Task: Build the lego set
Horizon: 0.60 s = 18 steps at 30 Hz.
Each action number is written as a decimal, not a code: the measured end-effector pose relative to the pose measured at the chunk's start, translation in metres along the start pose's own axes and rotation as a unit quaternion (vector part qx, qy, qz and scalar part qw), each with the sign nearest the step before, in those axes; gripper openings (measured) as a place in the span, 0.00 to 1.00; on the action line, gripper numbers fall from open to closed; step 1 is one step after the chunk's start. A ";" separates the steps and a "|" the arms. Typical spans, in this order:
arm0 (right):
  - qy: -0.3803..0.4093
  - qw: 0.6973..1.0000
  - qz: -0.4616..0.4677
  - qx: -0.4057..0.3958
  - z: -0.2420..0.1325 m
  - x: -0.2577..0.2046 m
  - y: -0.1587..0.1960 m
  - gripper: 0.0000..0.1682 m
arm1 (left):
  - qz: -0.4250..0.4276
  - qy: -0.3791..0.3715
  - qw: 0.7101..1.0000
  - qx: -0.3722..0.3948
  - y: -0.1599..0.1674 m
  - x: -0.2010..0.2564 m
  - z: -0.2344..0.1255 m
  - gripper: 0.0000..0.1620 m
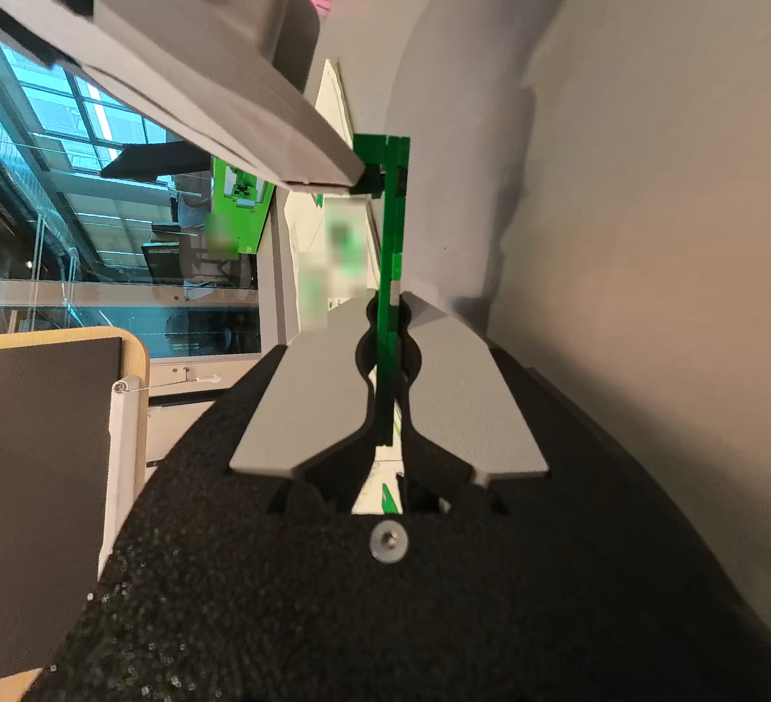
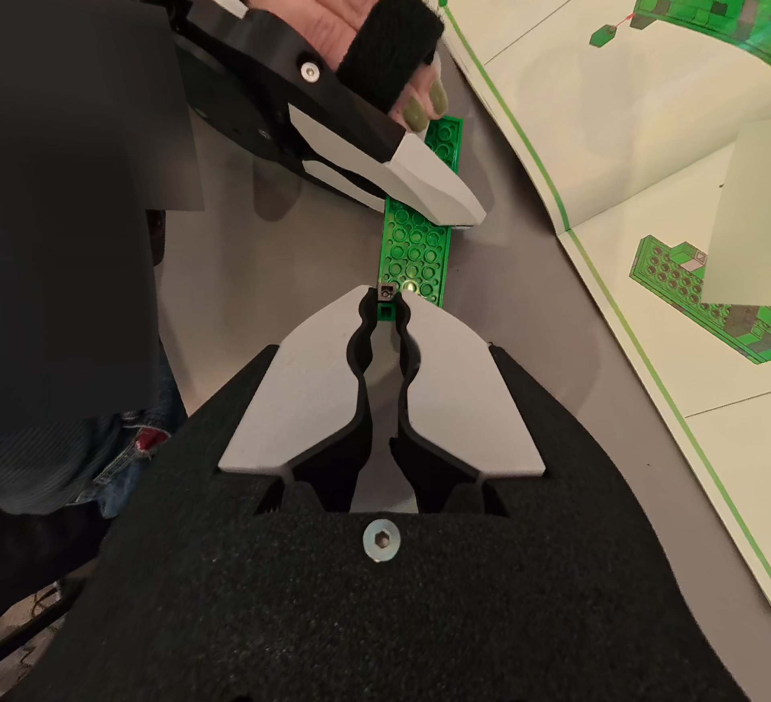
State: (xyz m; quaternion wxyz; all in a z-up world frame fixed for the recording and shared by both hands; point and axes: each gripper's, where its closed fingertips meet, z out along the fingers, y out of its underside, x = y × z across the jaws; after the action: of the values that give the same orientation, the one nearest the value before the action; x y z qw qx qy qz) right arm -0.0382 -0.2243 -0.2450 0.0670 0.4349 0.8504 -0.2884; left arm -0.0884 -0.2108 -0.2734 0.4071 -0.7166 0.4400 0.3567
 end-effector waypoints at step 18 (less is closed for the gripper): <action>0.065 0.997 -0.024 0.020 -0.006 0.002 -0.006 0.05 | -0.034 -0.013 0.999 0.004 0.002 -0.007 -0.002 0.04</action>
State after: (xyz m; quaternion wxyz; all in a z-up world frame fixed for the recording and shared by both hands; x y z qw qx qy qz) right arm -0.0431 -0.2230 -0.2383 -0.0040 0.4330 0.8574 -0.2781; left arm -0.0921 -0.2110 -0.2670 0.4277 -0.7249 0.4113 0.3500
